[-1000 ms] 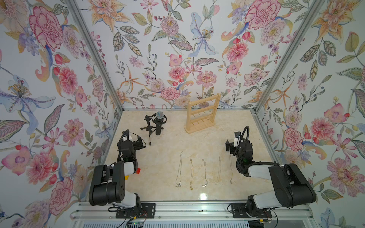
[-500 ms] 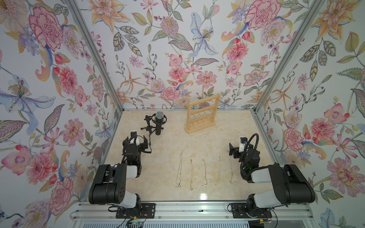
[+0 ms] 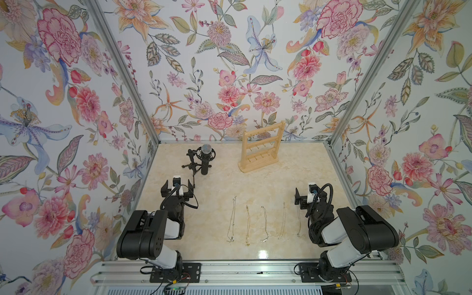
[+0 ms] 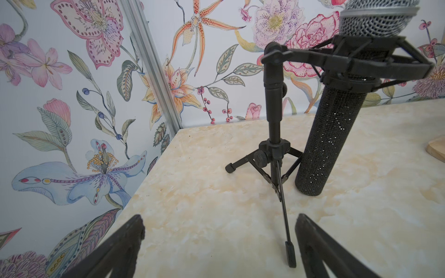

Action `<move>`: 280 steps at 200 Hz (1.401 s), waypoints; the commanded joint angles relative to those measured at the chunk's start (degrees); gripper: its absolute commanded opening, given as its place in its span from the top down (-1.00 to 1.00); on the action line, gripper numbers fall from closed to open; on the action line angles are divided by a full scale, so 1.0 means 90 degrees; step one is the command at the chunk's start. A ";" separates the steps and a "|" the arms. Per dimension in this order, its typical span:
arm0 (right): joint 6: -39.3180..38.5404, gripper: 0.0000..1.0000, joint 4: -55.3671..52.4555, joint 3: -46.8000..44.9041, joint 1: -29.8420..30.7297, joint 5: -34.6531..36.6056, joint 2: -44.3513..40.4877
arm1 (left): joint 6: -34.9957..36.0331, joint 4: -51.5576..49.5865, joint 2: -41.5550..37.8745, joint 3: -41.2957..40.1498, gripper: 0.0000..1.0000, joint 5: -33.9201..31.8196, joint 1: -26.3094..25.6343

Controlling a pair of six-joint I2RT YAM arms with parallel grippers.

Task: Take the necklace off the jewelry display stand
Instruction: Reset both arms

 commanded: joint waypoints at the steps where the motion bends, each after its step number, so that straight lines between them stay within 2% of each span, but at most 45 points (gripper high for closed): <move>1: -0.0123 -0.99 0.0582 -0.0032 0.0034 0.0143 0.0057 | 0.0228 0.0453 0.0021 -0.0109 -0.98 0.0117 -0.0073; 36: -0.0051 -0.99 0.0311 0.0133 -0.0027 0.0144 0.0023 | 0.0178 0.0124 0.0088 0.0196 -0.98 -0.0033 -0.0061; 91: 0.0813 -0.99 -0.2633 0.1451 -0.0811 -0.0438 -0.0342 | -0.0048 -0.0169 0.0090 0.0351 -0.98 0.0107 0.0137; 280: 0.0843 -0.99 -0.2644 0.1451 -0.0884 -0.0529 -0.0337 | -0.0028 -0.0067 0.0063 0.0288 -0.98 0.0086 0.0137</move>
